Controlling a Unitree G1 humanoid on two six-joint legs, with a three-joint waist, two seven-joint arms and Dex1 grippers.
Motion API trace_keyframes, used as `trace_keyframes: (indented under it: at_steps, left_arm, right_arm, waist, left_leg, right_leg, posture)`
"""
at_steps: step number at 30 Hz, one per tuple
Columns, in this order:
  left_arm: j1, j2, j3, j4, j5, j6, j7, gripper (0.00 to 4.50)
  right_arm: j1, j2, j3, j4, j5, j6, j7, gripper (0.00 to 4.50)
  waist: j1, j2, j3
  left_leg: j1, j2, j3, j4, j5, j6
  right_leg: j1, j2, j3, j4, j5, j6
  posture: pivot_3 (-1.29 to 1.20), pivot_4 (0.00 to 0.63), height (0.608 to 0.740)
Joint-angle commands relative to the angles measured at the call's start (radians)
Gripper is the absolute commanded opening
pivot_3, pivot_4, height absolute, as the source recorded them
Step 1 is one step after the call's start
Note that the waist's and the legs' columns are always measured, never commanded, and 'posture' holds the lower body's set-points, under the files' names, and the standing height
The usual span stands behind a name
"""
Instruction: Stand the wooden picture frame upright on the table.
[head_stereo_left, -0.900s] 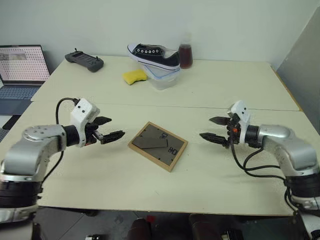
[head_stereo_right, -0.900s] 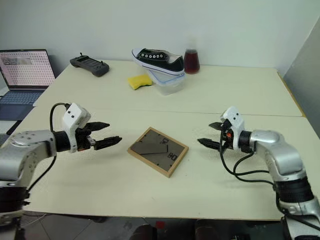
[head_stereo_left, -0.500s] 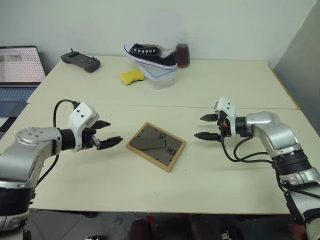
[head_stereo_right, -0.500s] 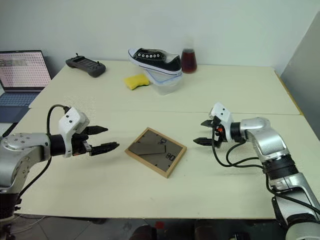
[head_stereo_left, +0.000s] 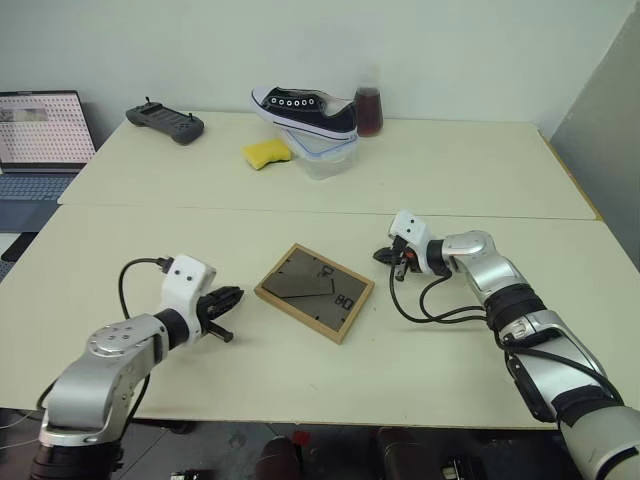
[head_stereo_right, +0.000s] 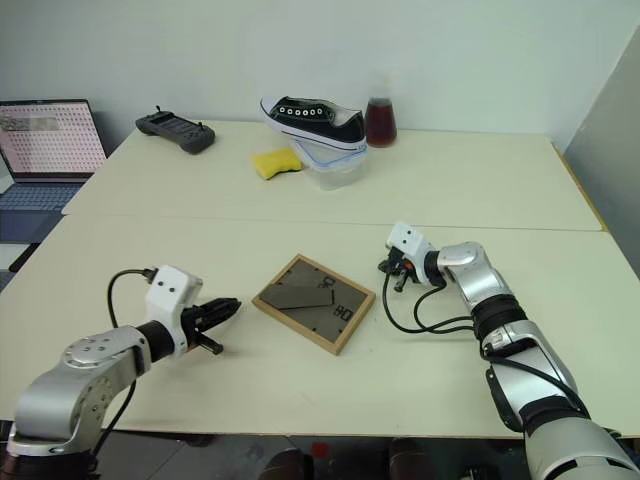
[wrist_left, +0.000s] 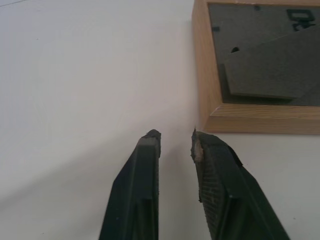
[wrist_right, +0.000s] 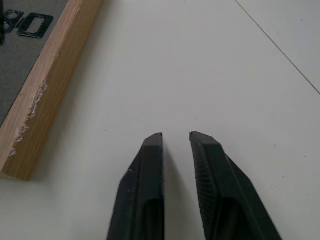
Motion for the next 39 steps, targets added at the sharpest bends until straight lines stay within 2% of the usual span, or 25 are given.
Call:
trace_keyframes:
  at_steps: [1, 8, 13, 17, 21, 25, 30, 35, 39]
  left_arm:
    - [-0.037, -0.045, -0.117, 0.02, 0.063, -0.035, 0.043, 0.09]
    - [-0.155, -0.13, -0.248, 0.132, 0.125, -0.077, 0.043, 0.09]
    - [-0.255, -0.175, -0.319, 0.211, 0.155, -0.116, 0.009, 0.09]
    - [-0.304, -0.193, -0.342, 0.252, 0.168, -0.128, -0.013, 0.09]
    - [-0.311, -0.182, -0.335, 0.284, 0.183, -0.147, -0.02, 0.09]
    - [-0.296, -0.116, -0.273, 0.287, 0.165, -0.142, -0.059, 0.09]
    - [-0.288, 0.011, -0.227, 0.282, 0.137, -0.122, -0.153, 0.09]
    - [-0.241, 0.13, -0.154, 0.207, -0.023, -0.017, -0.339, 0.09]
    - [-0.235, 0.188, -0.081, 0.17, -0.237, 0.195, -0.475, 0.83]
  right_arm:
    - [0.0, 0.028, -0.005, -0.045, -0.005, -0.01, 0.027, 0.0]
    - [0.159, 0.013, 0.006, -0.378, 0.032, 0.16, 0.106, 0.0]
    - [0.292, -0.049, 0.02, -0.682, 0.095, 0.351, 0.178, 0.0]
    - [0.339, -0.088, 0.014, -0.786, 0.104, 0.423, 0.173, 0.0]
    - [0.36, -0.126, -0.002, -0.773, 0.066, 0.398, 0.126, 0.0]
    - [0.351, -0.156, -0.05, -0.736, 0.061, 0.376, 0.064, 0.0]
    - [0.319, -0.156, -0.085, -0.679, 0.058, 0.357, 0.004, 0.0]
    - [0.36, -0.242, -0.092, -0.812, 0.133, 0.446, 0.116, 0.0]
    - [0.436, -0.314, -0.099, -0.968, 0.203, 0.522, 0.171, 0.0]
  waist:
    - [-0.002, 0.0, 0.0]
    - [0.024, 0.001, -0.001]
    - [0.036, 0.002, -0.001]
    - [0.028, 0.002, -0.001]
    - [0.022, 0.002, -0.001]
    - [0.019, 0.002, -0.001]
    - [0.012, 0.002, -0.001]
    - [0.013, 0.002, -0.001]
    - [0.022, 0.002, 0.0]
  left_leg:
    - [0.0, 0.0, 0.0, 0.0, 0.0, 0.0]
    - [0.001, -0.002, 0.0, 0.001, 0.0, 0.0]
    - [0.0, -0.002, -0.001, 0.002, 0.0, 0.0]
    - [0.0, -0.002, -0.001, 0.002, 0.0, 0.0]
    - [0.001, -0.001, -0.002, 0.001, 0.0, 0.0]
    - [0.001, -0.001, -0.001, 0.001, 0.0, 0.0]
    - [0.001, 0.0, -0.001, 0.001, 0.0, 0.0]
    - [0.0, 0.0, -0.001, 0.0, 0.0, 0.0]
    - [-0.001, 0.0, -0.002, 0.0, 0.0, 0.0]
  right_leg:
    - [0.0, 0.0, 0.0, 0.001, 0.0, 0.0]
    - [0.001, -0.001, -0.001, 0.002, 0.0, 0.0]
    - [0.002, -0.002, -0.002, 0.001, 0.0, 0.0]
    - [0.002, -0.001, -0.002, 0.001, 0.0, 0.0]
    - [0.002, 0.0, -0.002, 0.001, 0.0, 0.0]
    - [0.002, 0.001, -0.001, 0.001, 0.0, 0.0]
    - [0.001, 0.001, -0.001, 0.002, 0.0, 0.0]
    - [0.0, 0.001, -0.001, 0.0, 0.0, 0.0]
    - [0.001, 0.001, -0.002, -0.002, 0.0, 0.0]
  posture:
    - [0.0, 0.15, 0.74]
    - [0.0, 0.15, 0.74]
    - [0.0, 0.15, 0.74]
    - [0.0, 0.15, 0.74]
    - [0.0, 0.15, 0.74]
    - [0.0, 0.15, 0.74]
    - [0.0, 0.15, 0.74]
    - [0.0, 0.15, 0.74]
    - [0.0, 0.15, 0.74]
